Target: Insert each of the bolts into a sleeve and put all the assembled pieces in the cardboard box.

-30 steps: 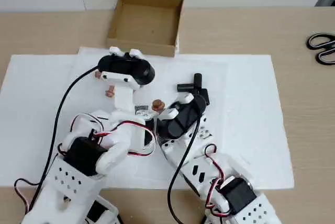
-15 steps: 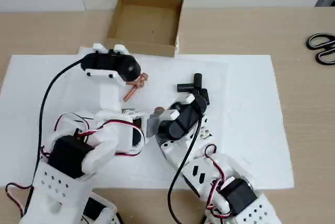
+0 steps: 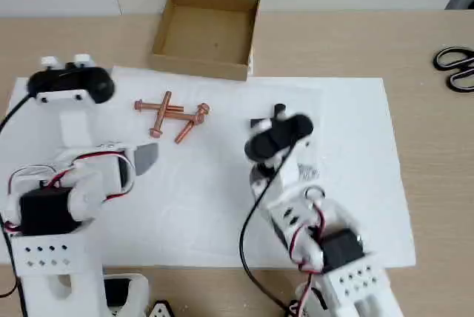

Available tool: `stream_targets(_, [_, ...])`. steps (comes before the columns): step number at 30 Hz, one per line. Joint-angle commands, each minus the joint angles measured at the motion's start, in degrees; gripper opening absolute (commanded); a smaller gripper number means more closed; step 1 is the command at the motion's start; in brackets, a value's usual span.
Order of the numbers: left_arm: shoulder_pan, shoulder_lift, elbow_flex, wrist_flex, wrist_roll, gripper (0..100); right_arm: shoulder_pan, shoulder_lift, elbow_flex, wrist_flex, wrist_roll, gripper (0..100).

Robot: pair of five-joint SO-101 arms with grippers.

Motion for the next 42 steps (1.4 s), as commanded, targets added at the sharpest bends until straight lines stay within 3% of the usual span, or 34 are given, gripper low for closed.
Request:
stream_targets(1, [-2.81,-0.53,-2.07,0.26,-0.44,29,3.65,13.05,-16.62,0.22,2.99,0.3])
stream_targets(9, [-6.77,-0.53,-1.98,0.26,-0.53,29,5.23,52.26,-53.45,-4.62,3.16,0.3])
stream_targets(20, [-7.74,-0.53,0.4,0.09,-0.53,29,6.02,95.96,-90.11,-34.33,3.34,0.3])
stream_targets(36, [-7.47,-0.53,0.84,0.0,-0.53,29,6.02,131.12,-121.93,-35.82,3.08,0.6])
stream_targets(42, [-7.47,-0.53,0.84,0.0,-0.53,29,6.02,135.87,-127.38,-35.38,3.25,12.8])
